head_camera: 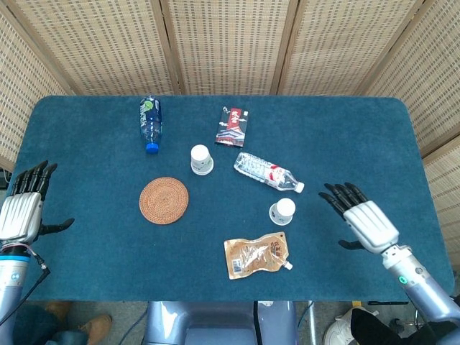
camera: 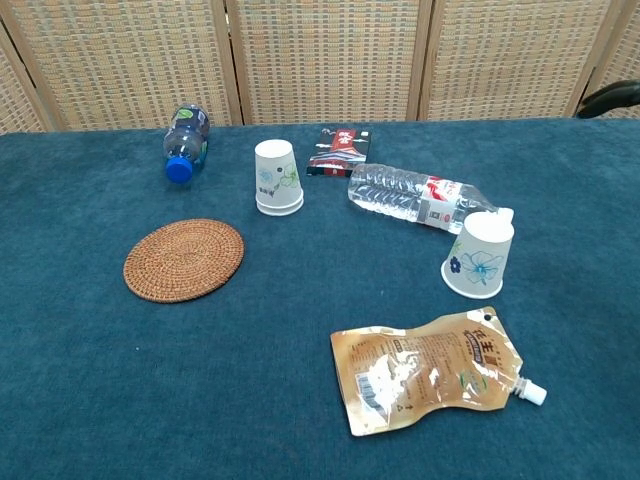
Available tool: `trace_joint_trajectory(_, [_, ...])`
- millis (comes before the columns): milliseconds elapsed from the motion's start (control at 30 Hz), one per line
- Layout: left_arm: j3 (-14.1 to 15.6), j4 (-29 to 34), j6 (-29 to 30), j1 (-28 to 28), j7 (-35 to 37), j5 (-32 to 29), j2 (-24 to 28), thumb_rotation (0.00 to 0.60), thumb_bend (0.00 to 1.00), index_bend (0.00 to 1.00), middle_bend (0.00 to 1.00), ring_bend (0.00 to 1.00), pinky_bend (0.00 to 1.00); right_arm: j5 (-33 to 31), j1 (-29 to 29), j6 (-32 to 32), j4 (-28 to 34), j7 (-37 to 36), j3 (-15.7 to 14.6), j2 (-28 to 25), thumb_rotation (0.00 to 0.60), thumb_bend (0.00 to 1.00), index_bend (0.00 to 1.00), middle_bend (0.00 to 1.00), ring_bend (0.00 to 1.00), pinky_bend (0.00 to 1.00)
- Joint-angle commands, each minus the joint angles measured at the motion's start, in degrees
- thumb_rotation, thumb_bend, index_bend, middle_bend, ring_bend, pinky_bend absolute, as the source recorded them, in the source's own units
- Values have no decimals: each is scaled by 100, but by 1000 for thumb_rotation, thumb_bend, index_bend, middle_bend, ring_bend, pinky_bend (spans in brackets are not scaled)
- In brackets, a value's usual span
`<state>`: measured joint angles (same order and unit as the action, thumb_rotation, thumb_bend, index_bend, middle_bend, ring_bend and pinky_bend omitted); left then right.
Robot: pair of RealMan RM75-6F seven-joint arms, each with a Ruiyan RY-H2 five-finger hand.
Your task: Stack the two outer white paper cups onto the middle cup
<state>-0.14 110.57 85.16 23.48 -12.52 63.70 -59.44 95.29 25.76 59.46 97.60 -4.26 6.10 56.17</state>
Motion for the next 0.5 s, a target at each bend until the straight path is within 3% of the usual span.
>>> trace_joint_trajectory(33, [19, 16, 127, -160, -65, 201, 11, 600, 0, 0, 0, 0, 0, -191, 672, -886, 206, 248, 162, 211, 600, 0, 130, 37, 0, 6])
trace_joint_trajectory(200, [-53, 11, 135, -306, -20, 297, 38, 600, 0, 0, 0, 0, 0, -864, 1202, -1604, 53, 724, 368, 609, 600, 0, 144, 52, 3, 9])
trace_joint_trajectory(500, [-156, -77, -92, -430, 94, 366, 110, 600, 0, 0, 0, 0, 0, -1666, 1708, -2066, -366, 1448, 437, 1222, 600, 39, 170, 133, 87, 99])
